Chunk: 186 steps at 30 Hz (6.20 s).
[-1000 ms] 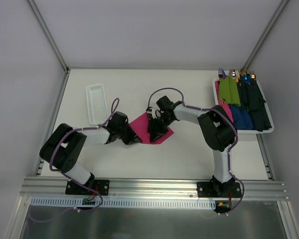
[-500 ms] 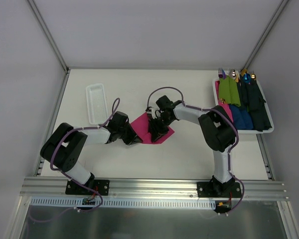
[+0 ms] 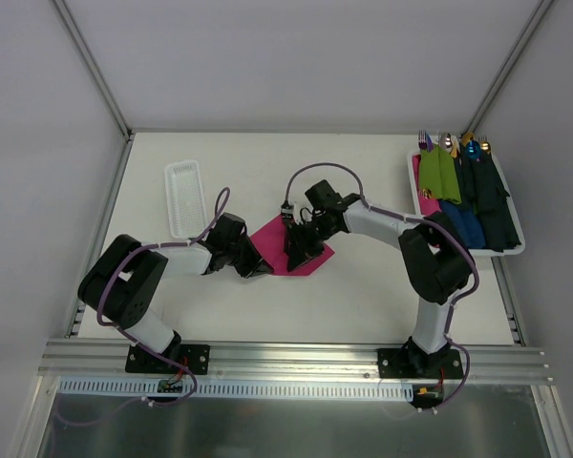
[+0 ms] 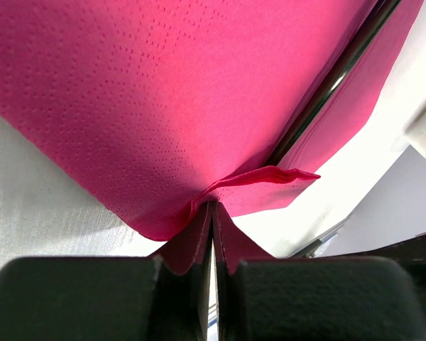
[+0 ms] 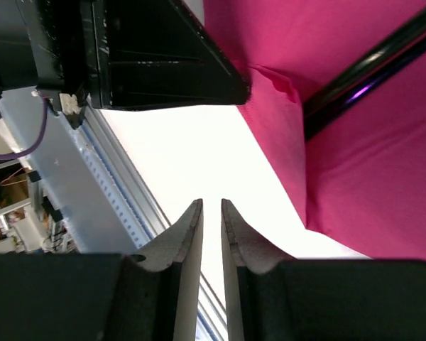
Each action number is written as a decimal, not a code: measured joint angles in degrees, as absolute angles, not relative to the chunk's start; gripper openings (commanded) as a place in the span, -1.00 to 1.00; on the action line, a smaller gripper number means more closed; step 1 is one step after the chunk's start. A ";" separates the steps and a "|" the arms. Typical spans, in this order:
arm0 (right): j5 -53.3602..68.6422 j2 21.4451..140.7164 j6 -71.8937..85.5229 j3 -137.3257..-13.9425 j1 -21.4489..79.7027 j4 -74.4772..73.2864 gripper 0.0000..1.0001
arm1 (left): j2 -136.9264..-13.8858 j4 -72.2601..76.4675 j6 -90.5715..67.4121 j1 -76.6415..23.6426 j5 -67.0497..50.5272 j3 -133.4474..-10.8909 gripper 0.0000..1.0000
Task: Place the utensils on the paper napkin and roll it up
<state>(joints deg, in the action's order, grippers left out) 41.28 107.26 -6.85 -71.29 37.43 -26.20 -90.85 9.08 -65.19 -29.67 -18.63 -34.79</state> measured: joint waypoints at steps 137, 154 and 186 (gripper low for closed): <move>52.90 120.66 2.72 -69.76 28.27 -26.28 -0.60 | -93.73 12.88 -52.77 -32.91 -26.28 -37.43 -0.87; 52.56 120.75 2.31 -70.08 28.25 -27.05 -0.63 | -93.49 11.81 -52.88 -30.72 -24.62 -36.32 -0.88; 52.27 120.86 0.93 -70.61 28.25 -28.27 -0.63 | -78.35 3.95 -42.76 -28.58 -24.12 -35.03 -0.78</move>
